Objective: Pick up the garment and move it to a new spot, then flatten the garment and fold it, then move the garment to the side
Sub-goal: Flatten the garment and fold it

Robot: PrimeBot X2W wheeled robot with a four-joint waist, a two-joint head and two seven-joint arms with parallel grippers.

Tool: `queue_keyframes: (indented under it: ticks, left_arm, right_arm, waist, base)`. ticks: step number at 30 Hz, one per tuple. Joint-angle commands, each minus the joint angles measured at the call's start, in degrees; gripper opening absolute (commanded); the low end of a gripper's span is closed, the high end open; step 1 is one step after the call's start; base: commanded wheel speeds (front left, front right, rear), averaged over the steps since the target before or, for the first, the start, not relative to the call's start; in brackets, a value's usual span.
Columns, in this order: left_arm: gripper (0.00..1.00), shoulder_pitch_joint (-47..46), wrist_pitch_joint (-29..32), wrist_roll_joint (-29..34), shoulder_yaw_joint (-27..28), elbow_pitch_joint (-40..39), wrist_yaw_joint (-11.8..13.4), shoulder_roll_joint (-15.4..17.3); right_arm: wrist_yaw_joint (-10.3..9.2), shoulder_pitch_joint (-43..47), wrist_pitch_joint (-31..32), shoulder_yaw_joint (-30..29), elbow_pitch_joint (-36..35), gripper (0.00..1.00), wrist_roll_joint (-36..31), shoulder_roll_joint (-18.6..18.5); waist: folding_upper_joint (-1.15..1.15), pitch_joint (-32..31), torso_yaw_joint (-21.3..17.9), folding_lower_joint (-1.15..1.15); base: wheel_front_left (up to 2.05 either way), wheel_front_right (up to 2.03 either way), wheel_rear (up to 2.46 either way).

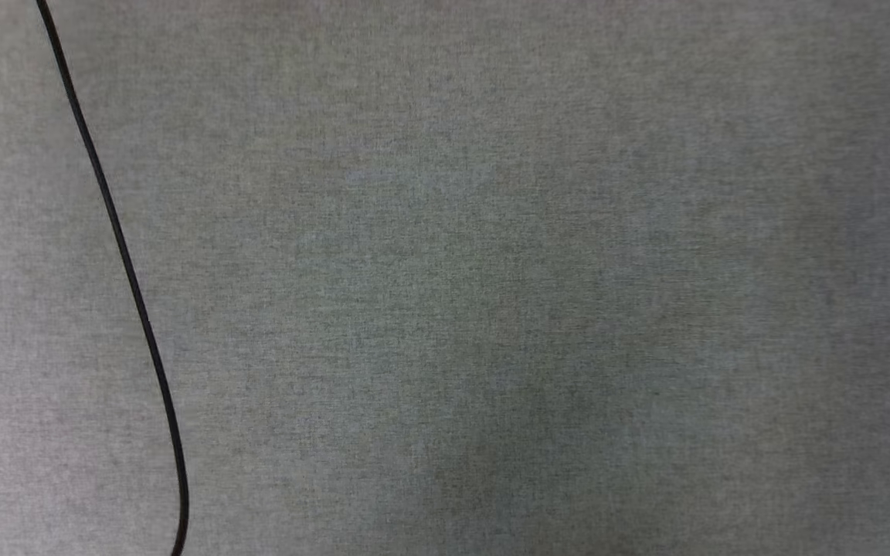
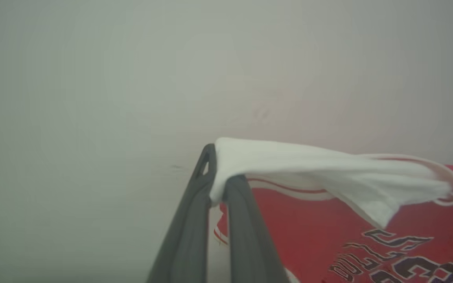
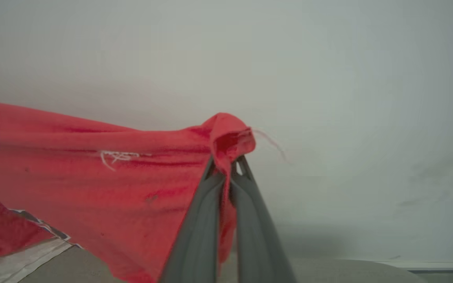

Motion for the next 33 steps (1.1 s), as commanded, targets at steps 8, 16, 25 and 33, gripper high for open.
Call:
queue_keyframes:
  ticks: [8,16,25,33]
  left_arm:
    - [0.0,10.4,-1.3,-2.7,-1.3,2.3,-0.4,-1.2]
    - [0.0,27.6,-1.7,-7.2,-3.0,-5.8,-0.5,1.0]
    - [0.0,49.5,-1.7,-5.7,2.1,-18.2,-0.2,0.7]
    - [0.0,68.4,-1.5,-5.3,4.5,-28.4,3.2,0.9]
  right_arm:
    - [-0.14,7.2,-4.7,-1.1,6.3,0.0,1.9,-1.2]
    - [-0.15,19.5,-7.9,-0.2,8.0,0.0,6.3,-2.2]
    - [-0.21,38.2,-9.1,2.9,0.5,0.0,12.5,-4.4]
    - [-0.21,59.6,-4.1,4.3,-15.6,0.0,18.8,-4.2]
  waist:
    - [0.0,0.3,2.2,-0.01]
    - [0.0,-2.3,3.4,-0.01]
    - [0.0,-9.3,5.0,-0.01]
    - [0.0,-17.8,4.6,-0.01]
  base:
    - [0.0,0.0,0.0]
    - [0.0,0.0,0.0]
    - [0.0,0.0,0.0]
    - [0.0,0.0,0.0]
